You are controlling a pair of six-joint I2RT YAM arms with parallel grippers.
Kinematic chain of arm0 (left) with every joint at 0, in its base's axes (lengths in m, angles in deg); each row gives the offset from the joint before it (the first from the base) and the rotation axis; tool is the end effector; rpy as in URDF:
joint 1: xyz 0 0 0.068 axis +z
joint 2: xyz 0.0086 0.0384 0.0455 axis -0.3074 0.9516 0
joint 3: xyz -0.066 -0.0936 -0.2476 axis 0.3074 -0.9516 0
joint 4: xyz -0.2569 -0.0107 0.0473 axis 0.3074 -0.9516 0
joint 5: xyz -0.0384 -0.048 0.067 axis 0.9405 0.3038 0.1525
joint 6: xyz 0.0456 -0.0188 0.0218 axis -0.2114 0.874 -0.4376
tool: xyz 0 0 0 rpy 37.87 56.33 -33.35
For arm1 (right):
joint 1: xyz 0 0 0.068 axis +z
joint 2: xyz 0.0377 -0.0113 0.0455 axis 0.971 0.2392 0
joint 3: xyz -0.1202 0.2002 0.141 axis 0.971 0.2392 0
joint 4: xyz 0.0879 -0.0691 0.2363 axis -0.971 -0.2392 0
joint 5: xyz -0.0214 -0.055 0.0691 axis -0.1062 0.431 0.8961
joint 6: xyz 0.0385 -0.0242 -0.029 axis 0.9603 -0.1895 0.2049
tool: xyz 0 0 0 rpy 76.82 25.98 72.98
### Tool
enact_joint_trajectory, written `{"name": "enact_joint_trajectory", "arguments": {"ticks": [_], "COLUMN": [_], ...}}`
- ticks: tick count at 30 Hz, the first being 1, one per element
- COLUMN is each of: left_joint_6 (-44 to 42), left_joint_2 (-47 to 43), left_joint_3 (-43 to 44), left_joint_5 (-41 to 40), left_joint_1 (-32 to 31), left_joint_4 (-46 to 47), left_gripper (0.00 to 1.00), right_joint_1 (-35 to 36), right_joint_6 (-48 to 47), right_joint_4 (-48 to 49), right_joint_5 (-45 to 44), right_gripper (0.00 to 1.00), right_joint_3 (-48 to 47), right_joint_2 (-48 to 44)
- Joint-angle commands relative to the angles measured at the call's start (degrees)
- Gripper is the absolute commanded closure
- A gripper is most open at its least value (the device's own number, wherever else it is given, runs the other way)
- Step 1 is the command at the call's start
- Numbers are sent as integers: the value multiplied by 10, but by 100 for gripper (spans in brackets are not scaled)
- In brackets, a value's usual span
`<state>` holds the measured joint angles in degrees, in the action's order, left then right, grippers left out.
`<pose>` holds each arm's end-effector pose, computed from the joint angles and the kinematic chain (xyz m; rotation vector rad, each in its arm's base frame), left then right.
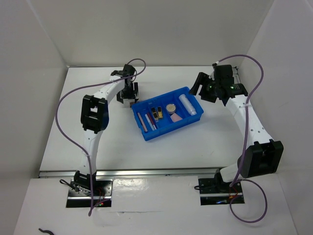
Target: Organize the makeup
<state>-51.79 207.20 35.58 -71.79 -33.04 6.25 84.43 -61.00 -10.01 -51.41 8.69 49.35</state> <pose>0.4936 -0.1283 0.1809 -0.2897 2.6954 -0.0169 0.3058 0.0513 0.3525 0.2624 2.3254 0.5271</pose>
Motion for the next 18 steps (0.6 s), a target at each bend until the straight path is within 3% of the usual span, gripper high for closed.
{"name": "enact_joint_trajectory", "arguments": {"ticks": [1,13,18], "left_joint_6": [-2,4,-9], "left_joint_2": [11,-25,-77], "left_joint_3": [-34,-82,-98], "left_joint_5": [-77,-53,21], "left_joint_1": [15,56,56], "left_joint_4": [-35,-9,17], "left_gripper": [16,16,16], "right_joint_1": [6,6,87], "right_joint_6": [3,3,-27], "right_joint_4": [16,16,11], "right_joint_5": [-12,-2,-15], "right_gripper": [20,20,21], "right_joint_3": [-26,-21,-76], "right_joint_2": [2,2,50]}}
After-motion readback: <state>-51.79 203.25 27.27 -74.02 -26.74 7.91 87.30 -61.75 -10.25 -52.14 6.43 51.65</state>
